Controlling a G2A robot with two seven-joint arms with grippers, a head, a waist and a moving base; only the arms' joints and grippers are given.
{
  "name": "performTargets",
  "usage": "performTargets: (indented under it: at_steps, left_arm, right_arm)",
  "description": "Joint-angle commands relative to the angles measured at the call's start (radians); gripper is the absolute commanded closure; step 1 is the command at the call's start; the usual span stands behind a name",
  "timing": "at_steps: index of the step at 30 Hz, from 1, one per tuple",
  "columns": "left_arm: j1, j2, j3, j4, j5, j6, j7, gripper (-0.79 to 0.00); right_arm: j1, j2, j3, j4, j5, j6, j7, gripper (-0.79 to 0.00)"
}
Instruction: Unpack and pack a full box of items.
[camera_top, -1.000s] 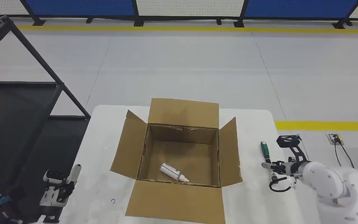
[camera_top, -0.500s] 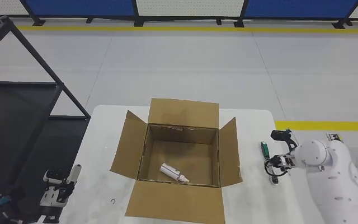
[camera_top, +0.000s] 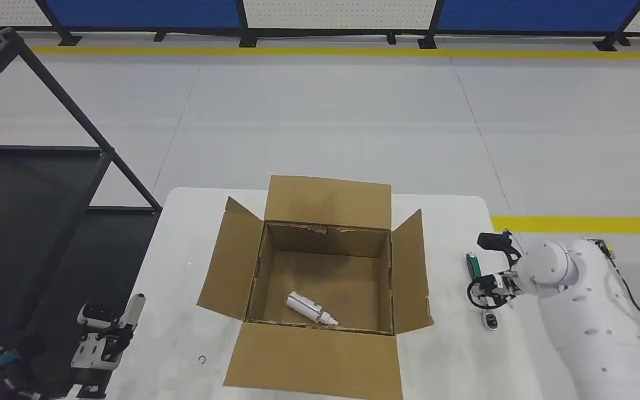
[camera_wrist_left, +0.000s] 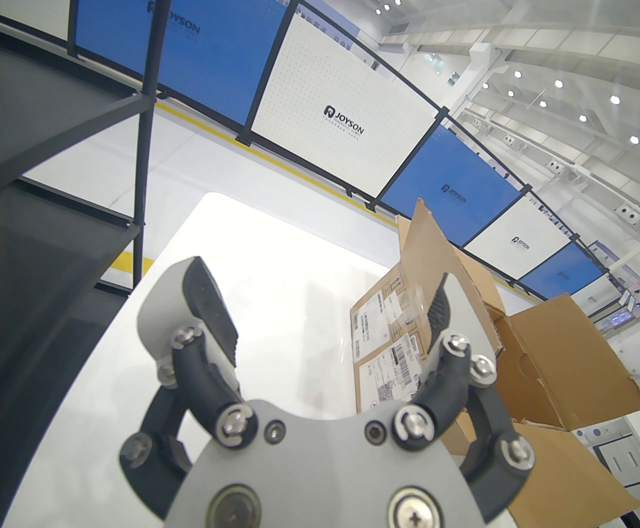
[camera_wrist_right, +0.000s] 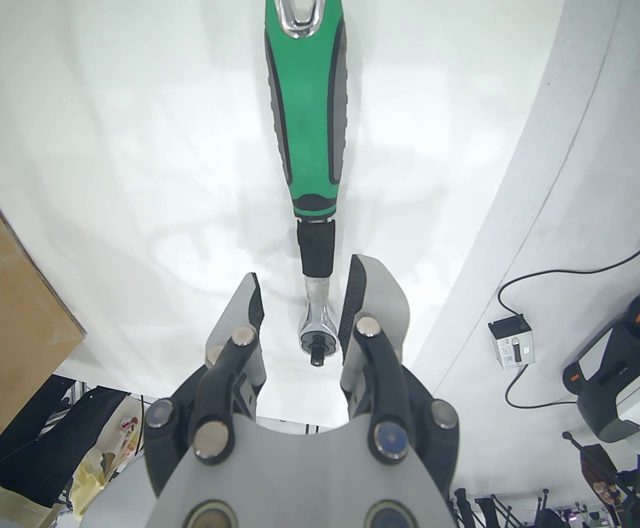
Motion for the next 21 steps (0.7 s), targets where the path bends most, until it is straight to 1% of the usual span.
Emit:
performTargets:
  at_steps: [1, 8, 14, 21]
  left_arm:
    - [0.0, 0.0, 0.0, 0.0, 0.0, 0.0, 0.0, -0.785]
    - [0.0, 0.0, 0.0, 0.0, 0.0, 0.0, 0.0, -0.785]
    - [0.0, 0.0, 0.0, 0.0, 0.0, 0.0, 0.0, -0.785]
    - [0.0, 0.0, 0.0, 0.0, 0.0, 0.0, 0.0, -0.785]
  right_arm:
    - [0.009, -0.002, -0.016, 0.015, -0.005, 0.008, -0.01, -0.385]
    - [0.042, -0.006, -0.059, 0.069, -0.006, 0.022, -0.032, -0.357]
    - [0.058, -0.006, -0.077, 0.102, -0.001, 0.022, -0.043, -0.354]
    - [0.077, -0.005, -0.097, 0.145, 0.005, 0.018, -0.059, -0.299]
